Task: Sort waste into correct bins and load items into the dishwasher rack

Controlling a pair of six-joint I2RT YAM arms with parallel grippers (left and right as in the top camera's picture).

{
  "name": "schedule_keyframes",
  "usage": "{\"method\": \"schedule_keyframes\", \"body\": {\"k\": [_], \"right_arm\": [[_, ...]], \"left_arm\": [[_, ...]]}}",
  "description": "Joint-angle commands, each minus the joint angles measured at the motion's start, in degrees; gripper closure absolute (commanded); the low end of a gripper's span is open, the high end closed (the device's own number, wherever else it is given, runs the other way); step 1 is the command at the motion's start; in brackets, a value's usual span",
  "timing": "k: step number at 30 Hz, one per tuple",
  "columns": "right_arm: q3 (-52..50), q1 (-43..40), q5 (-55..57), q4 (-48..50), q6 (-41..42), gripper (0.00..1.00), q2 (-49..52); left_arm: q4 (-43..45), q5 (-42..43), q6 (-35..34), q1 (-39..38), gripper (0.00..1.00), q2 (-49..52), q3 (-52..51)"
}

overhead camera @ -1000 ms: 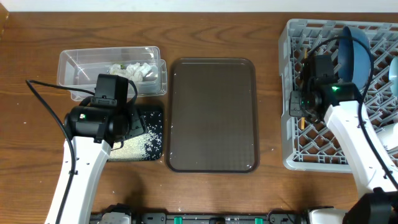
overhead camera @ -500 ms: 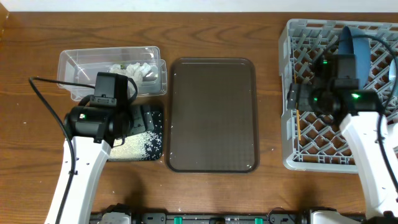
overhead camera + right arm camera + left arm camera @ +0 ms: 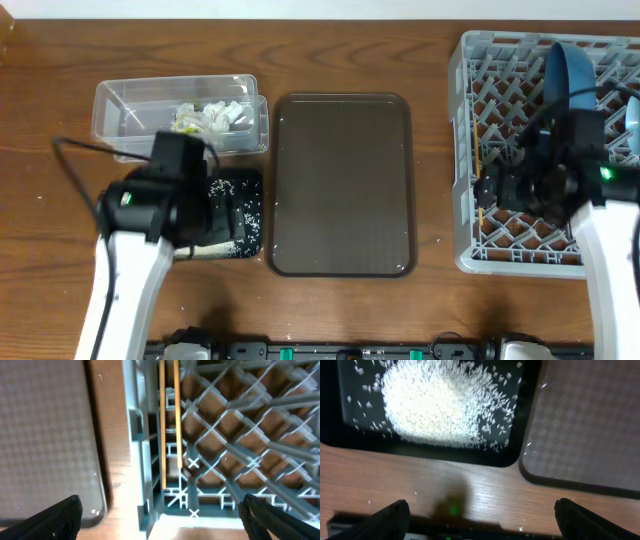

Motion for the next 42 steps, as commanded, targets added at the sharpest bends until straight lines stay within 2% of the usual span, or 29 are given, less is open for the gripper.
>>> {"method": "schedule_keyframes", "body": {"k": [1,7,12,15,25,33,38,42], "right_arm": [[-4.5,-0.6,-0.7,2.9,-0.9,0.01,-10.8],[-15.0,-0.6,-0.5,13.9,-0.9,0.01,-33.5],[-15.8,-0.6,-0.5,9.3,-0.9,0.01,-45.8],[-15.8,-0.6,-0.5,6.7,-0.9,0.01,-49.7],[-15.8,-0.6,-0.5,-5.4,-0.9,0.01,-52.2],[-15.8,-0.6,-0.6,-5.5,-0.9,0.01,-52.2],[-17.9,0.3,-1.3,-4.0,-0.9,0.01,-54.4],[-24.0,3.4,-2.1,7.0,-1.0,0.01,-60.2]], "left_arm": [[3.1,0.1,2.8,0.3,0.05,-13.2,-4.1],[13.2,0.2,2.2,0.3,0.04,-36.7,-10.4],[13.9,0.2,2.2,0.3,0.04,-49.5,-10.4],[13.8,0.2,2.2,0.3,0.04,-53.8,-10.4],[13.7,0.2,2.2,0.3,0.04,-56.5,-10.4],[13.7,0.2,2.2,0.3,0.04,-56.5,-10.4],[13.7,0.2,2.2,0.3,0.04,-56.5,-10.4],[13.7,0.2,2.2,0.3,0.04,-56.5,-10.4]]}}
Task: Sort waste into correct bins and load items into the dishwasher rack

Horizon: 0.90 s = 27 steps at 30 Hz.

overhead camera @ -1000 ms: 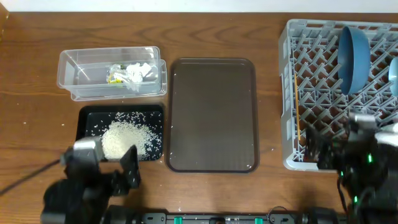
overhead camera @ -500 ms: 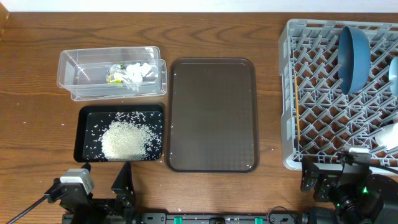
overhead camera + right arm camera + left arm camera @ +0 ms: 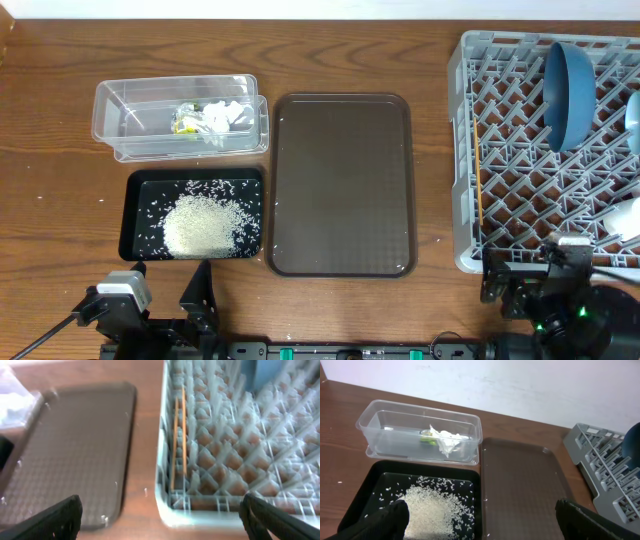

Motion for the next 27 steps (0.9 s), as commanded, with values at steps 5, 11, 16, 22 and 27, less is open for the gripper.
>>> {"method": "schedule_keyframes", "body": {"k": [5,11,16,22,27], "right_arm": [[-17.2,2.8,-1.3,20.4,-0.8,0.01,-13.4],[-31.5,2.8,0.2,42.8,-0.9,0.01,-14.8],[-41.9,2.7,1.4,54.1,-0.9,0.01,-14.8],[-43.0,2.7,1.4,55.0,-0.8,0.01,-14.6],[-43.0,2.7,1.4,54.6,-0.8,0.01,-14.4]], "left_arm": [[0.1,0.2,1.2,0.3,0.04,-0.2,-0.4],[0.1,0.2,1.2,0.3,0.04,-0.2,-0.4],[0.1,0.2,1.2,0.3,0.04,-0.2,-0.4],[0.1,0.2,1.2,0.3,0.04,-0.2,-0.4],[0.1,0.2,1.2,0.3,0.04,-0.2,-0.4]]}}
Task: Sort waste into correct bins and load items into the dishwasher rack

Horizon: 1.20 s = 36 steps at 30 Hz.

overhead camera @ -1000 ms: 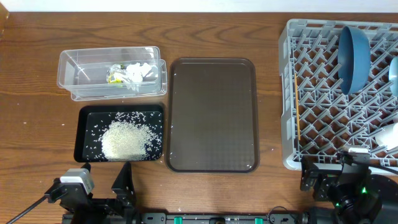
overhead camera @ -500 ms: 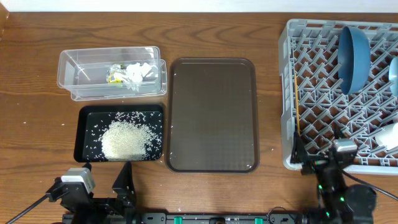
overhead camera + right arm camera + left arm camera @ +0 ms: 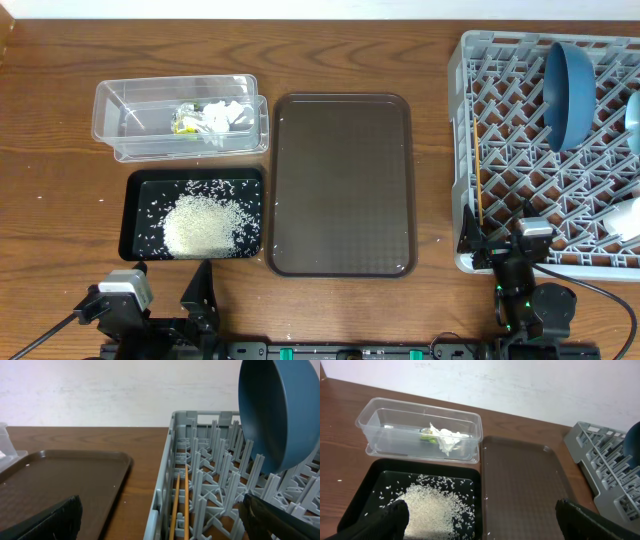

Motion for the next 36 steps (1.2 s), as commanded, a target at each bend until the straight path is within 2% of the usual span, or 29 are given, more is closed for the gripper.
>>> {"method": "schedule_keyframes", "body": {"k": [1,28,32,36], "right_arm": [[-0.2,0.7,0.4,-0.2,-0.2,0.01,-0.3],[-0.2,0.7,0.4,-0.2,-0.2,0.01,-0.3],[-0.2,0.7,0.4,-0.2,-0.2,0.01,-0.3],[-0.2,0.7,0.4,-0.2,-0.2,0.01,-0.3]], "left_arm": [[0.3,0.2,1.2,0.3,0.04,-0.2,-0.1],[-0.2,0.0,1.4,0.3,0.04,-0.4,-0.6],[1.1,-0.5,1.4,0.5,0.04,-0.6,-4.9],[7.4,-2.1,1.4,1.8,0.04,-2.1,-15.0]]}}
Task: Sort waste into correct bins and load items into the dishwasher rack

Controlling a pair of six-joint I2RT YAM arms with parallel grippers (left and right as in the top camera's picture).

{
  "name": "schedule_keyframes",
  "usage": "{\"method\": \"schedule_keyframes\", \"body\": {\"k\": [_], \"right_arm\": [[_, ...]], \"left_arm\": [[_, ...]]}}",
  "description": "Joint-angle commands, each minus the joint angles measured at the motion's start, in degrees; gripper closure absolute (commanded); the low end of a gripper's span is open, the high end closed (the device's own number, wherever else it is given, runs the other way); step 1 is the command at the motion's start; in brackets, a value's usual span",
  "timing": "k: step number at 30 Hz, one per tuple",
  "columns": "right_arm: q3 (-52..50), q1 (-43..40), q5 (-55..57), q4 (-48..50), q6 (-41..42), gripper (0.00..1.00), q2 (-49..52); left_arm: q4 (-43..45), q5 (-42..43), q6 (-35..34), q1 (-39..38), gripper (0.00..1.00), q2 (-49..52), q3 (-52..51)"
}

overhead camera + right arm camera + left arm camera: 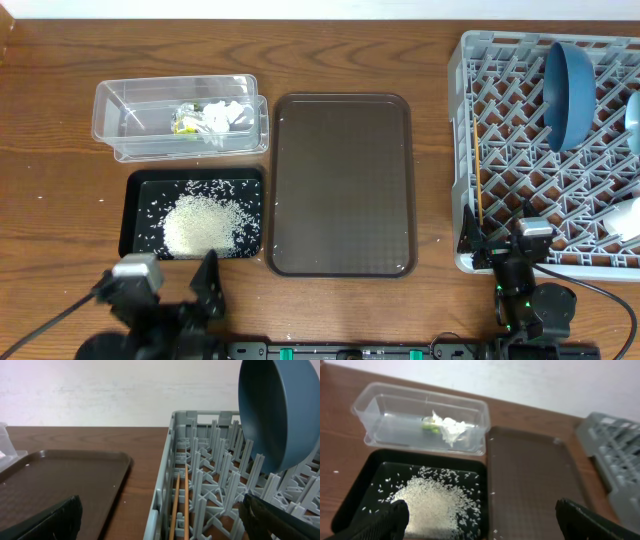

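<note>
The grey dish rack (461, 150) at the right holds an upright blue bowl (566, 80), two wooden chopsticks (178, 505) along its left side and a white piece (625, 215). A clear bin (120, 110) at the back left holds crumpled paper (215, 117). In front of it a black tray (128, 215) carries loose rice (200, 225). My left gripper (480, 529) is open and empty, low at the table's front edge before the black tray. My right gripper (162, 524) is open and empty, just in front of the rack's near left corner.
A brown serving tray (340, 180) with nothing on it lies between the black tray and the rack. Stray rice grains dot the wooden table near the front edge. The white wall runs behind the table.
My left arm has shifted slightly right and forward at the front edge, and its view sits a little closer over the rice tray. The right arm has not moved.
First my left gripper hung open over the rice tray's near edge, and my right hung open over the chopsticks in the rack. Both were then back at the table's front edge, open and empty. The right settled level before the rack; the left has now shifted slightly.
</note>
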Motion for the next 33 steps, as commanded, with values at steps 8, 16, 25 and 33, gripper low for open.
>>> {"method": "schedule_keyframes", "body": {"k": [8,16,25,33], "right_arm": [[-0.2,0.7,0.3,-0.1,-0.2,0.01,-0.3],[-0.2,0.7,0.3,-0.1,-0.2,0.01,-0.3],[-0.2,0.7,0.3,-0.1,-0.2,0.01,-0.3],[-0.2,0.7,0.3,-0.1,-0.2,0.01,-0.3]], "left_arm": [[28.7,-1.9,1.2,3.1,0.04,-8.3,-29.0],[52.1,-4.1,1.1,3.1,0.04,-8.7,-44.6],[49.3,-3.2,1.0,3.0,0.04,-8.6,-44.9],[49.2,-3.2,1.0,3.1,0.04,-8.6,-44.9]]}}
